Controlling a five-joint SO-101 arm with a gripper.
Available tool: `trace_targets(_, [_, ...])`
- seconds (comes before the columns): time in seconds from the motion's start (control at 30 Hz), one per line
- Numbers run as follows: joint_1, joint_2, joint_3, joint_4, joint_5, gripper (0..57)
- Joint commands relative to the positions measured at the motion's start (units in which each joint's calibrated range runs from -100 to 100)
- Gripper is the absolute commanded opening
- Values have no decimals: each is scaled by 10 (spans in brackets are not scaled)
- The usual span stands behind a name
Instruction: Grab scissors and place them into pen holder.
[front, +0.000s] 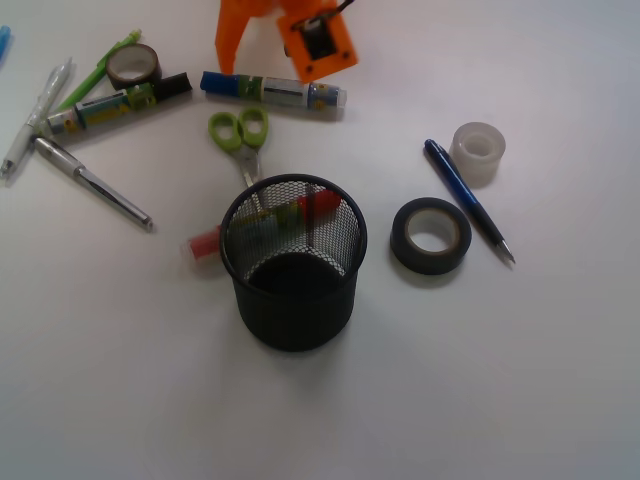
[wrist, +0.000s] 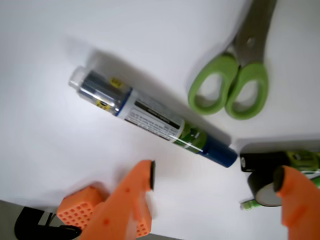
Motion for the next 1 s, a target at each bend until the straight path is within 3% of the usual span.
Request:
trace_targets(0.0, [15,48,-26,10,-12,193])
trace_targets(0.13, [24,73,-34,8,-18,160])
trace_targets(0.33, [35,105,-26,-65,-14,206])
trace_targets(0.97, [77,187,-26,-129,14,206])
